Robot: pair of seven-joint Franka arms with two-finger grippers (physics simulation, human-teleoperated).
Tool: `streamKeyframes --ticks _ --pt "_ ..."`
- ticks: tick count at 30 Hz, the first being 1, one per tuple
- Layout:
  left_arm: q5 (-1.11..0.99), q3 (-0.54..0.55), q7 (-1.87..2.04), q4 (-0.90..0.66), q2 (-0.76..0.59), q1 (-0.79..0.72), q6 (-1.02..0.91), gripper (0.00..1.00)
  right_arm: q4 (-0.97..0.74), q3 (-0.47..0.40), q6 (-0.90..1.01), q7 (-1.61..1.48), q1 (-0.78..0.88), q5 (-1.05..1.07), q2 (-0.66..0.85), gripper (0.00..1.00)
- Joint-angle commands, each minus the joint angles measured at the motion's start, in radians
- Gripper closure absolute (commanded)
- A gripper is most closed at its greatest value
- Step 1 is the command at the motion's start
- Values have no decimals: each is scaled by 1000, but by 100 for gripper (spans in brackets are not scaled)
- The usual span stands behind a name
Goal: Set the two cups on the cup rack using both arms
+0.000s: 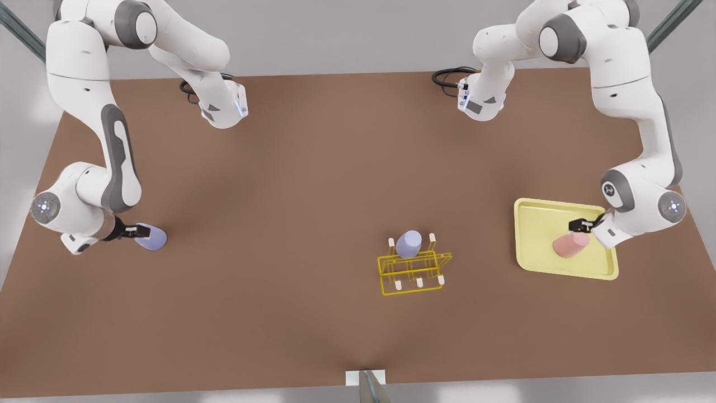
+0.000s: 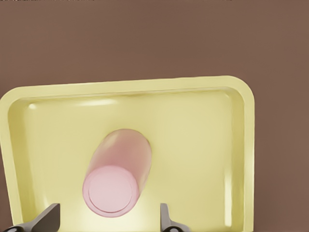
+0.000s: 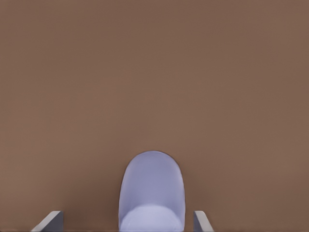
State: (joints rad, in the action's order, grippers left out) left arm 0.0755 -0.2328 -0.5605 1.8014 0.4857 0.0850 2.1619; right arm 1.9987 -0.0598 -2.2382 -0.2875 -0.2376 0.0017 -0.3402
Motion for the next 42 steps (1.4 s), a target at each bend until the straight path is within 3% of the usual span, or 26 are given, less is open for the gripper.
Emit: streamKeyframes --ticks 1,27,29,32,37,38,39,42 --pt "-2 0 -78 0 7 -1 67 0 34 0 -106 -134 0 7 9 0" --pt "9 3 -78 -2 113 5 102 0 164 -2 -227 -154 -31 9 -20 0" --pt "9 3 -78 -2 114 5 101 6 167 -2 -254 -154 -37 9 -33 0" --pt "9 4 -78 -2 117 5 101 4 227 -2 -379 -154 -37 9 -31 0" --pt "9 4 -78 -2 128 5 105 4 227 -2 -380 -154 -42 7 -37 0" --pt "9 4 -78 -2 126 5 105 6 227 -2 -380 -154 -42 7 -37 0" --pt "9 3 -78 -2 126 5 105 13 227 -2 -380 -154 -42 7 -37 0" --pt "9 4 -78 -2 126 7 104 14 227 -2 -380 -154 -42 7 -39 0"
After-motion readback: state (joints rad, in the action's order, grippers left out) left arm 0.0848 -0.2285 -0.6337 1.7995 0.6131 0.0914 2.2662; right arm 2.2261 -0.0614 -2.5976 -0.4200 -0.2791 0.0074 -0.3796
